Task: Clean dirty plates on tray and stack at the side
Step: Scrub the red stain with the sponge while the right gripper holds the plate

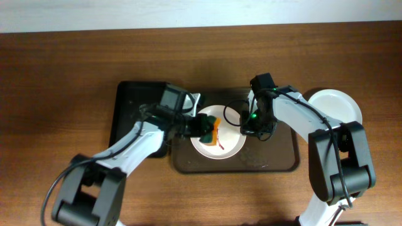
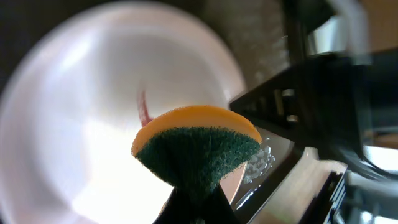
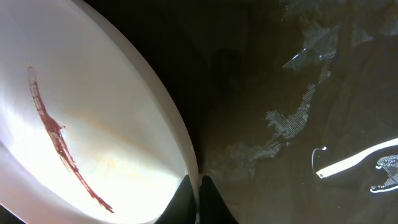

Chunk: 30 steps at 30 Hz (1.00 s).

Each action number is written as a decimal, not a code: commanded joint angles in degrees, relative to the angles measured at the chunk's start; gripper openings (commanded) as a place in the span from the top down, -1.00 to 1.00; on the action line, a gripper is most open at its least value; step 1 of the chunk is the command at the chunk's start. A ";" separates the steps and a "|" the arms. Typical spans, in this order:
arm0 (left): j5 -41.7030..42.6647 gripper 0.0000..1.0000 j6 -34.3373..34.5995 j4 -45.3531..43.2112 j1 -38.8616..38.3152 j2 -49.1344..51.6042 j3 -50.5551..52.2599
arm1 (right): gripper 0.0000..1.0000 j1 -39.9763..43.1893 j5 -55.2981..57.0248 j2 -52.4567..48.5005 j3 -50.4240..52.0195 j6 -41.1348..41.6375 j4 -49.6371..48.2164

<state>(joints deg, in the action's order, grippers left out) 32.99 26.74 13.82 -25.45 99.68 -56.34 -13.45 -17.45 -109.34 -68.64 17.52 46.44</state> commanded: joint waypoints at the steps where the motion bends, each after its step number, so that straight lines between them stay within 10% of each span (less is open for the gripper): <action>1: -1.68 1.00 11.76 -0.37 -0.72 4.17 -0.61 | 0.92 -0.04 0.55 1.84 0.28 -0.59 -0.24; 30: 7.28 1.00 29.46 -16.63 -6.84 15.47 -0.61 | 0.92 -0.04 0.52 1.84 0.28 -0.59 -0.81</action>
<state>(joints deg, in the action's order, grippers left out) 38.00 52.14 -1.34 -30.39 112.33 -56.51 -13.45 -17.43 -109.34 -68.60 17.43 45.82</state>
